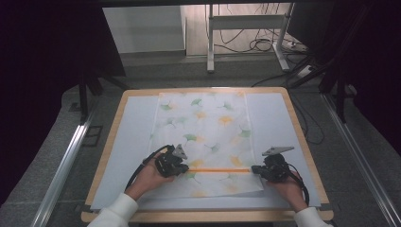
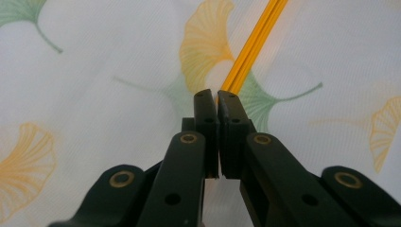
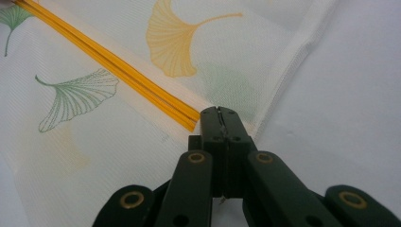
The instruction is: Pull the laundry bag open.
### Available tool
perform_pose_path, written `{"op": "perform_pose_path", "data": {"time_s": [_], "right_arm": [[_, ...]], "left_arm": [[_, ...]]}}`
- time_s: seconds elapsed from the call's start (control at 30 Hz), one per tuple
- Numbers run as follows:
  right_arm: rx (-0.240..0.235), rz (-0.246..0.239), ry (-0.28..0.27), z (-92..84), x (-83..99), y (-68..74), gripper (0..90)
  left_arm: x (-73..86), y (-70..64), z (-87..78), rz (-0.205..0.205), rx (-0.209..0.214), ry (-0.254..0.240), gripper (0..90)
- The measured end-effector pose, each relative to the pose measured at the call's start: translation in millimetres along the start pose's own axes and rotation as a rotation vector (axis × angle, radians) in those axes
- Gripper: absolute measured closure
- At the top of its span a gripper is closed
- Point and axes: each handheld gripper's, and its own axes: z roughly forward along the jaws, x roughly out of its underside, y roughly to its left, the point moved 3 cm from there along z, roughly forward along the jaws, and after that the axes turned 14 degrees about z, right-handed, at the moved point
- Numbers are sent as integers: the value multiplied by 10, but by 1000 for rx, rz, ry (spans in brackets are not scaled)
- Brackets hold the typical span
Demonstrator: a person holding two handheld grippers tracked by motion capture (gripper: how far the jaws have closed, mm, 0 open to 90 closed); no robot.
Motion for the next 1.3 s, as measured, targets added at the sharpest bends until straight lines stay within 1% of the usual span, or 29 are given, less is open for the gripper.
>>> {"op": "perform_pose_path", "data": {"time_s": [0.13, 0.23, 0.57, 0.63, 0.7, 0.77, 0.9, 0.93, 0.97, 1.1, 1.3], "right_arm": [[2, 0, 0, 0, 0, 1, 900], [3, 0, -1, 0, 2, 2, 900], [1, 0, -1, -1, 2, 3, 900], [1, 0, 0, -1, 2, 2, 900], [2, -1, 0, -2, 2, 0, 900], [3, -2, -1, -3, 3, -1, 900], [3, -1, -1, -5, 4, -1, 900], [2, -1, 0, -6, 3, -2, 900], [4, -1, -1, -4, 4, -1, 900], [4, -2, -1, -5, 4, 0, 900], [5, 1, -2, -4, 5, 0, 900]], "left_arm": [[44, 9, -23, -10, -1, -3, 882], [57, 11, -33, -4, -4, 3, 881], [111, 22, -67, -10, -10, 8, 881], [115, 19, -68, -19, -10, 4, 881], [125, 27, -77, -10, -11, 11, 881], [138, 31, -86, -13, -20, 16, 881], [212, 54, -118, -34, -23, 9, 881], [237, 55, -131, -47, -19, 2, 881], [253, 58, -138, -48, -17, 0, 880], [277, 52, -153, -46, -20, 2, 880], [265, 52, -151, -38, -21, 10, 880]]}}
